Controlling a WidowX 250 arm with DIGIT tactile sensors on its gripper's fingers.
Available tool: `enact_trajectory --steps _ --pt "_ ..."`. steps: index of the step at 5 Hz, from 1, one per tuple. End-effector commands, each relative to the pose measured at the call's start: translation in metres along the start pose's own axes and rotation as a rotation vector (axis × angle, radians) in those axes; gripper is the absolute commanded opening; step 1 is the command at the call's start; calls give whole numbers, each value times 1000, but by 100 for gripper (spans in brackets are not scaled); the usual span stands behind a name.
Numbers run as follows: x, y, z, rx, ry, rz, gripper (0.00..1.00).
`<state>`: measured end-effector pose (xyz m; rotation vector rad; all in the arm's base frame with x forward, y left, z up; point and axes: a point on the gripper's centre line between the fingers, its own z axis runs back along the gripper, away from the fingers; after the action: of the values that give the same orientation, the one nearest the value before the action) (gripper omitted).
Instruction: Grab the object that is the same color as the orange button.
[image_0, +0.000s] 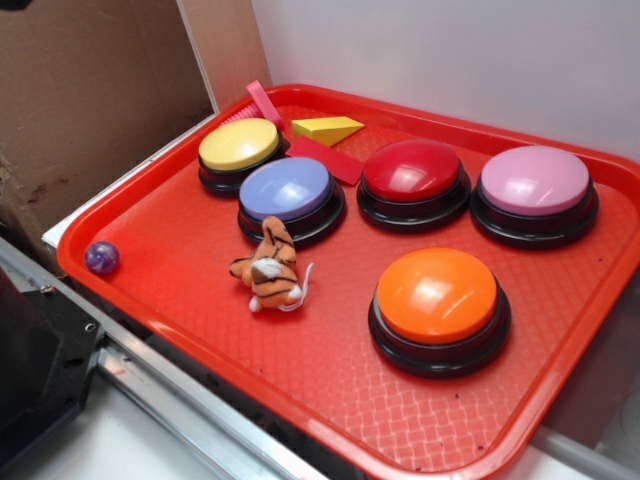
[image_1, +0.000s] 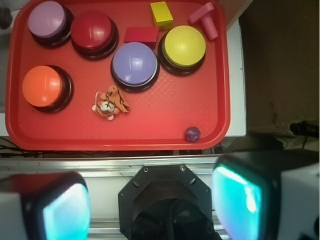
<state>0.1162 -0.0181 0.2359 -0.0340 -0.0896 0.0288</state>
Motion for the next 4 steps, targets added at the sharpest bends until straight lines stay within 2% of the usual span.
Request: enact_trajectory --steps 1,2,3,4 --pt "0 0 0 0 0 0 100" --pt "6 -9 -9 43 -23 -140 100" --pt "21 -15 -30 15 -84 -388 100" --pt "32 -22 -50 -39 -130 -634 100"
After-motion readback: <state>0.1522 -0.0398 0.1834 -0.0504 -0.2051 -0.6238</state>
